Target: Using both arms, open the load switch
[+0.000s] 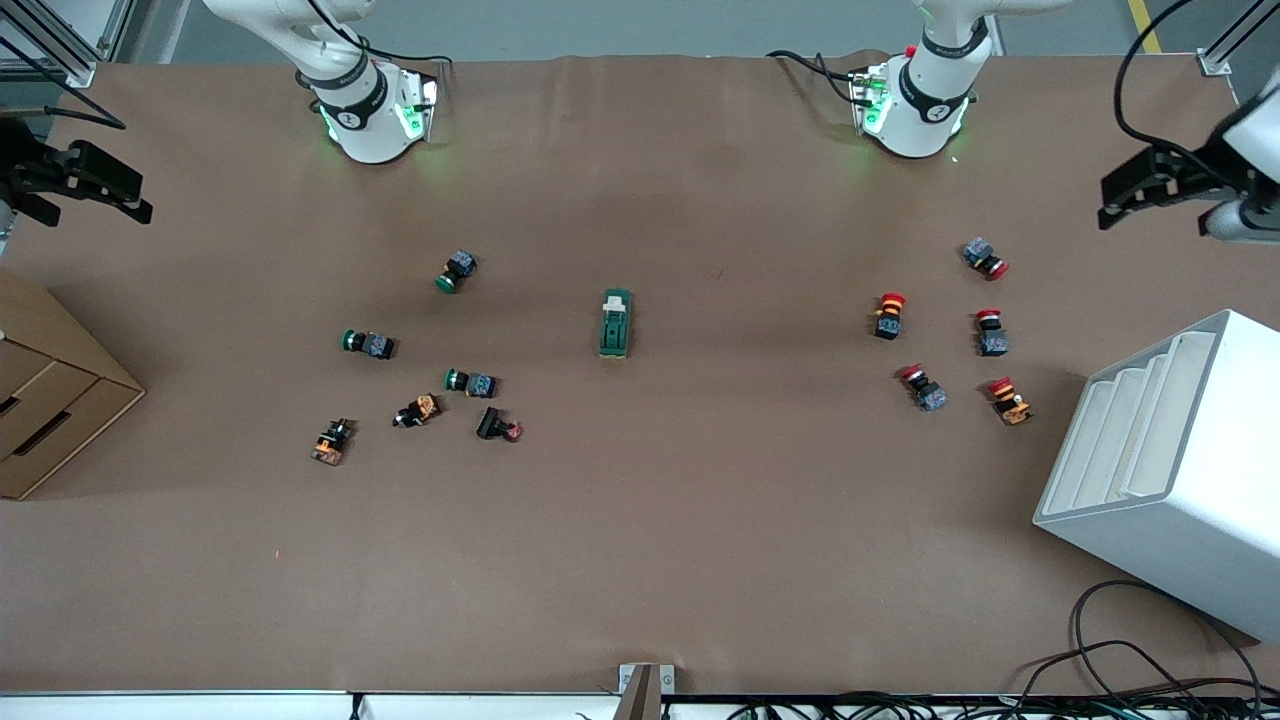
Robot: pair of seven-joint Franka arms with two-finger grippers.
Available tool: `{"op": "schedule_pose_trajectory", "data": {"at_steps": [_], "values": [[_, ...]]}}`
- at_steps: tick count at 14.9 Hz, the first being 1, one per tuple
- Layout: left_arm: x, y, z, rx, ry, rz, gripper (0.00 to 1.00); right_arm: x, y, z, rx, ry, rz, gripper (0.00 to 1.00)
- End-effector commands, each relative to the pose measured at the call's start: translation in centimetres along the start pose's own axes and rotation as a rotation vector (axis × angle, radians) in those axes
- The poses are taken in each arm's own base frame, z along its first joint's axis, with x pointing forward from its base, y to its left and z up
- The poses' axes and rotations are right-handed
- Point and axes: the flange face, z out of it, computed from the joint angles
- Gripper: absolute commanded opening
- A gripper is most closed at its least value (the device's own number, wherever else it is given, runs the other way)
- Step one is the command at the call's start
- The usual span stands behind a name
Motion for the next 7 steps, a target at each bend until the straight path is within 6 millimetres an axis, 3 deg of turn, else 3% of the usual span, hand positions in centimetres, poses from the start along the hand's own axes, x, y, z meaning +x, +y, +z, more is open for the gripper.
{"op": "schedule_pose_trajectory", "data": {"at_steps": [1,7], "values": [[-1.9,1.4,0.7,-0.002,0.044,0.016,1.00,-0.7,-0.3,-0.1,0.019,0.010,0.011,1.00],[-2.8,1.8,0.0,-0.047,0.080,-0.002,1.00,-1.1,-0.4,0.0,0.011,-0.020,0.032,1.00]]}}
